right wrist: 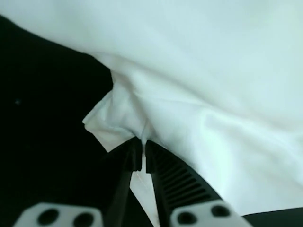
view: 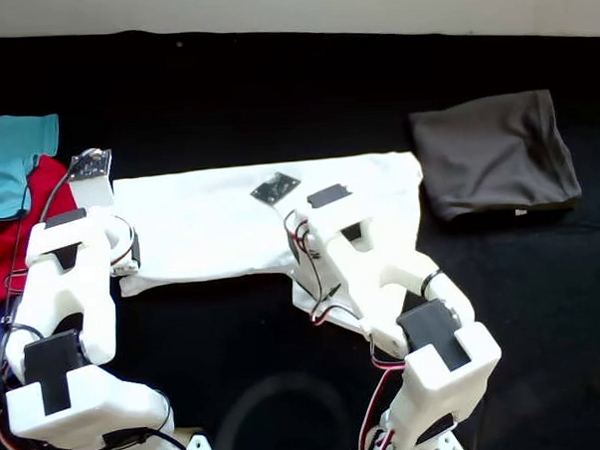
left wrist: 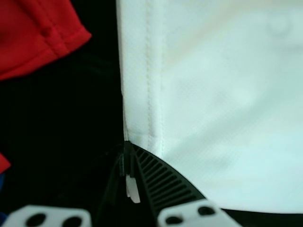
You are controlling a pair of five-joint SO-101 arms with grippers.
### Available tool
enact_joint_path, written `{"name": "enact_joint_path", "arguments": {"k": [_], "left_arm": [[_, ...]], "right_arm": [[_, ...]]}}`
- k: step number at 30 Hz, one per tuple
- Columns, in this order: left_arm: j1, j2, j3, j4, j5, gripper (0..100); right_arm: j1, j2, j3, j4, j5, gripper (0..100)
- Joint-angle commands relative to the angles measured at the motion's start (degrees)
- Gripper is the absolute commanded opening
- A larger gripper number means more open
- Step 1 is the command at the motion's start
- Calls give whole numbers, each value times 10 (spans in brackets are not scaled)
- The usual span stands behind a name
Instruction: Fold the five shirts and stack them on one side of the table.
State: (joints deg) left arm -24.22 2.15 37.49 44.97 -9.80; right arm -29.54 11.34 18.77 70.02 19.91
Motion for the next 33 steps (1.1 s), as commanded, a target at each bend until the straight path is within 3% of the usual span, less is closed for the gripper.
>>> {"name": "enact_joint_path", "arguments": {"k": [1, 19, 22, 33], "left_arm": [[3, 3, -9, -9, -1, 8], [3, 3, -9, -9, -1, 8], [3, 3, -9, -9, -1, 8], [3, 3, -9, -9, -2, 8]], "right_arm": [[18, -2, -47, 28, -2, 6], [26, -3, -109, 113, -1, 29], [26, -3, -105, 109, -1, 85], [-14, 4, -102, 76, -5, 84]]}}
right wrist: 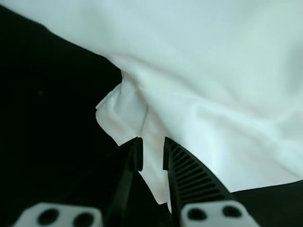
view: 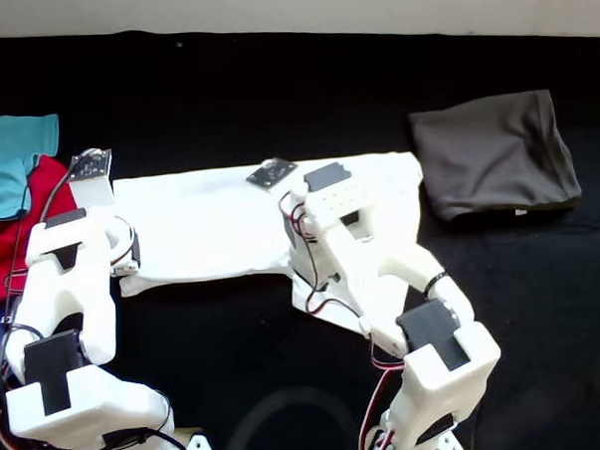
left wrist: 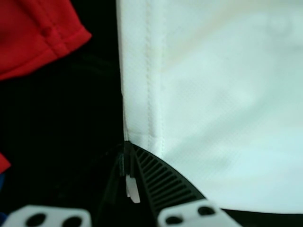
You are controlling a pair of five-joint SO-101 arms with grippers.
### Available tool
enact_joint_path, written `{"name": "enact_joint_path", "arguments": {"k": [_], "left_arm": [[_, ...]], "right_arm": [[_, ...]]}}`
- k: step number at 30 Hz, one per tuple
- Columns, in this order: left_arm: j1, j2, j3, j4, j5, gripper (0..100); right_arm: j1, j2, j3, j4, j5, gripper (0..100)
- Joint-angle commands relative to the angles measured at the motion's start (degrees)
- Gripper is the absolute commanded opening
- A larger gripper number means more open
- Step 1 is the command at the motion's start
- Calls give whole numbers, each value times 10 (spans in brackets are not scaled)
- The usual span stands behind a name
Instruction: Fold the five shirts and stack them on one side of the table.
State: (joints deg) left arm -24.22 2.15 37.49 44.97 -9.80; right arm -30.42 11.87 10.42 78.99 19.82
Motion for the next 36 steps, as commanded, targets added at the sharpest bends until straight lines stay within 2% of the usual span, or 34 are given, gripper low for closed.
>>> {"name": "enact_joint_path", "arguments": {"k": [1, 9, 15, 19, 22, 31, 36], "left_arm": [[3, 3, -9, -9, -2, 8], [3, 3, -9, -9, -2, 8], [3, 4, -9, -9, -3, 8], [3, 4, -9, -9, -3, 8], [3, 4, -9, -9, -3, 8], [3, 4, -9, -9, -3, 8], [3, 4, -9, -9, -3, 8]], "right_arm": [[-5, 0, -15, -22, -4, 84], [-4, 22, 58, -90, -5, 84], [-2, 23, 58, -99, -16, 79], [-1, 24, 63, -109, -16, 2], [12, 20, 59, -111, -17, 5], [28, -110, 46, -53, -16, 5], [27, -131, 48, -4, -13, 5]]}}
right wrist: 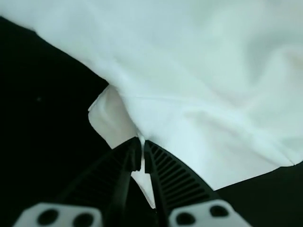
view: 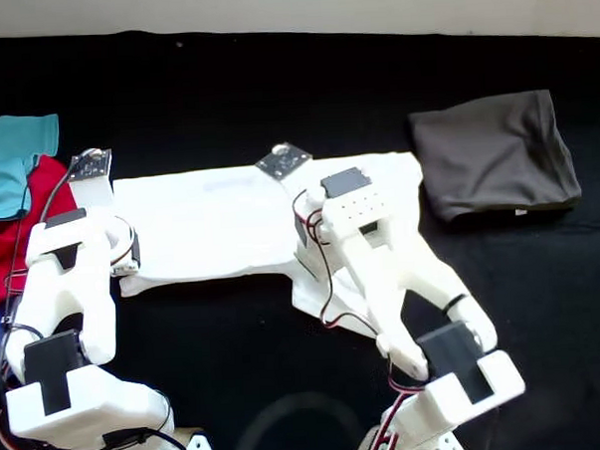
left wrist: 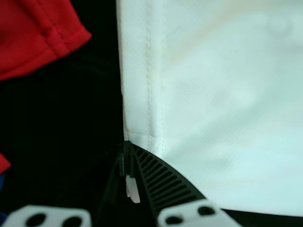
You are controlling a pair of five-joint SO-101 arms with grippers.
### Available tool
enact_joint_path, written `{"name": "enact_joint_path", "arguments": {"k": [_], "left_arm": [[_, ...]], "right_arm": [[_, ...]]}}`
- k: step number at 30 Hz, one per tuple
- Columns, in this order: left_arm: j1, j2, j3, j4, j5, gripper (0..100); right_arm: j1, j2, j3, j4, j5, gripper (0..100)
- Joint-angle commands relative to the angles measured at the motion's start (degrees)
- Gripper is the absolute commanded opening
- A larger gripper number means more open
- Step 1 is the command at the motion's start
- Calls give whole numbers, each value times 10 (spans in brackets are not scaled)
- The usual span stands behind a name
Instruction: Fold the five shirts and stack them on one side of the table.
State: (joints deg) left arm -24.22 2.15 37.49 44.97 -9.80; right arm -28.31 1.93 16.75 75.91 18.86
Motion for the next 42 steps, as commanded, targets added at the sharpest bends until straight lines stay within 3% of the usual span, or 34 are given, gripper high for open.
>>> {"name": "enact_joint_path", "arguments": {"k": [1, 17, 29, 35, 42], "left_arm": [[3, 4, -9, -9, -3, 8], [3, 4, -9, -9, -3, 8], [3, 4, -9, -9, -3, 8], [3, 4, -9, -9, -3, 8], [3, 4, -9, -9, -3, 8]], "right_arm": [[6, -31, -15, 34, -4, 5], [-59, -36, -3, 44, -2, 5], [-58, -35, -96, 139, 69, 5], [-59, -30, -79, 122, 69, 5], [-59, -34, 32, 13, 33, 49]]}}
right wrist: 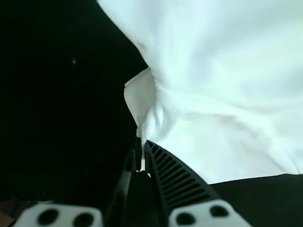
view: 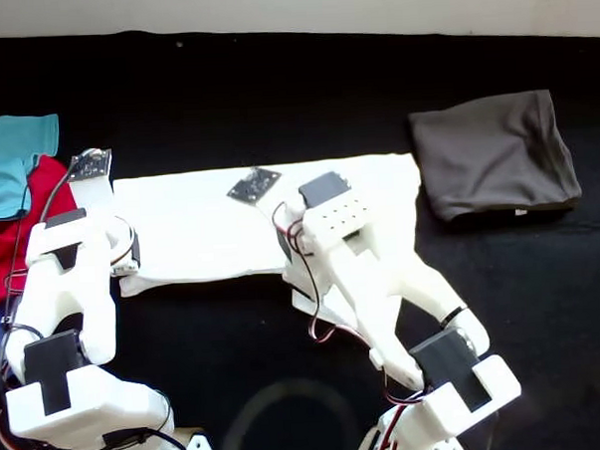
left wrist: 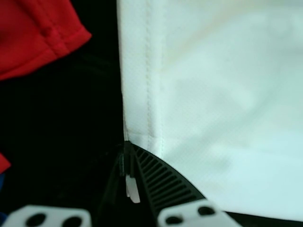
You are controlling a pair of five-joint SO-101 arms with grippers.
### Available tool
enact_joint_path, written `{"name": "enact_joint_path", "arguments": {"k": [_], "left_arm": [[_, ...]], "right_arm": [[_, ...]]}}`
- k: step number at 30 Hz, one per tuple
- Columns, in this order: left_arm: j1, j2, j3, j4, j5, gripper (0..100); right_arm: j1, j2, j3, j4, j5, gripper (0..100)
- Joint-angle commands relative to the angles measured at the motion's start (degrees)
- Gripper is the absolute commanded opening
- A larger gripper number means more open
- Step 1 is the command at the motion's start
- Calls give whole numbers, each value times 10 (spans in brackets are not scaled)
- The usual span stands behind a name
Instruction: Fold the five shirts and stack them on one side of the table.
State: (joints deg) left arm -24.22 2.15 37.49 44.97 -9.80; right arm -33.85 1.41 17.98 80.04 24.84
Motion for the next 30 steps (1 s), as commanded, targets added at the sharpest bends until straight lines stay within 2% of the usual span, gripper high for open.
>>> {"name": "enact_joint_path", "arguments": {"k": [1, 3, 5, 10, 12, 13, 15, 21, 24, 27, 30], "left_arm": [[3, 4, -9, -9, -3, 8], [3, 4, -9, -9, -3, 8], [3, 4, -9, -9, -3, 8], [3, 4, -9, -9, -3, 8], [3, 4, -9, -9, -3, 8], [3, 4, -9, -9, -3, 8], [3, 4, -9, -9, -3, 8], [3, 4, -9, -9, -3, 8], [3, 4, -9, -9, -3, 8], [0, 4, -13, -9, -4, 8], [-15, -1, -17, -11, -4, 8]], "right_arm": [[-3, -30, 19, -31, -40, 81], [-3, -34, 3, -30, -48, 134], [-2, -52, -17, -31, -50, 140], [62, -108, -32, -36, -50, 88], [103, -109, -28, -36, -50, 30], [124, -101, -17, -38, -50, 2], [161, -73, 15, -71, -47, 14], [265, 48, 82, -237, -47, 7], [312, 92, 77, -259, -42, 7], [355, 120, 56, -261, -5, 7], [376, 124, 34, -248, 7, 7]]}}
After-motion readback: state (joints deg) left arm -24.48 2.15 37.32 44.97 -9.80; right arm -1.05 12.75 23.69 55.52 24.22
